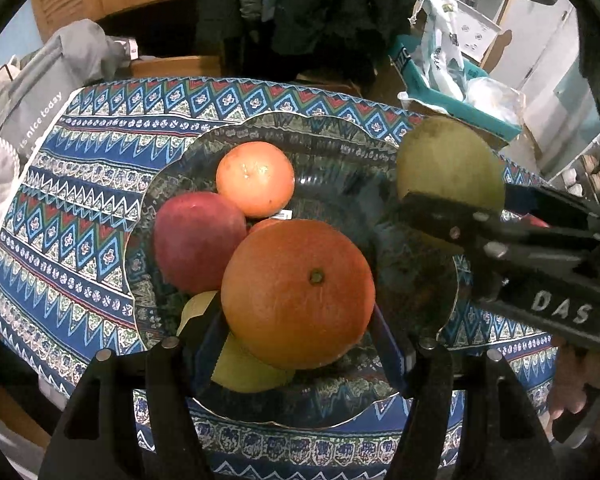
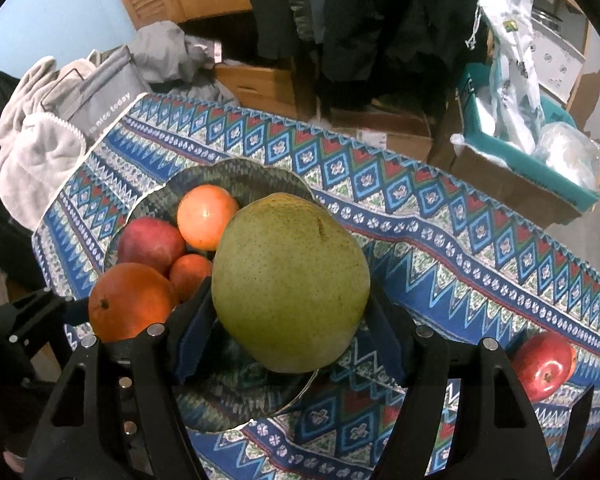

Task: Organize fruits
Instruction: 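Open both tools to release the orange and pear onto the glass plate, then lift both tools away from the glass plate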

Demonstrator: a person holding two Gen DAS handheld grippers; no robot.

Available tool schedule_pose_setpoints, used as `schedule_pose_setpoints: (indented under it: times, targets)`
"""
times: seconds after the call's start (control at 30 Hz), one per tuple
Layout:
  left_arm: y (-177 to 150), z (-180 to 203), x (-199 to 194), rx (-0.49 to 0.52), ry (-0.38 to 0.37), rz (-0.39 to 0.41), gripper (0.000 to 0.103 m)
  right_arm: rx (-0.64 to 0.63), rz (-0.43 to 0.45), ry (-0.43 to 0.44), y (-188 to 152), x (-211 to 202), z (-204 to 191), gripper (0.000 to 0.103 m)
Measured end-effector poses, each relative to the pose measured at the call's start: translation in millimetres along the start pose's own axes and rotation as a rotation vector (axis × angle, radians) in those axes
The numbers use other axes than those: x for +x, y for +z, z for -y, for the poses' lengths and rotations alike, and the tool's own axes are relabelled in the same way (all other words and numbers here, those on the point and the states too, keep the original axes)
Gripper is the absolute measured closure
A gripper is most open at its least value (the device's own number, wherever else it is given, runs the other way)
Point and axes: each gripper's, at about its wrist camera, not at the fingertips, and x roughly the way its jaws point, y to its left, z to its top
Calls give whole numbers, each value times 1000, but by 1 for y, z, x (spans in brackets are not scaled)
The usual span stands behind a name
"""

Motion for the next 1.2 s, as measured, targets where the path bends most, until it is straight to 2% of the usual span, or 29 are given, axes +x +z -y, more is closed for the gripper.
schedule_pose_setpoints:
  times: [0.23, 0.5, 0.73, 1.2]
  targets:
    - [-1, -4, -7, -20, -26, 6, 34, 7, -41, -17, -10, 13, 1, 31]
    - [-1, -5, -12, -18, -16, 26, 34, 18, 70, 2, 2, -16, 1, 30]
    - [2, -1, -24, -11, -20, 59, 34, 12, 114, -5, 6, -39, -3, 30]
    - [5, 29, -53, 49, -26, 136, 25, 28, 200, -143, -10, -88, 20, 30]
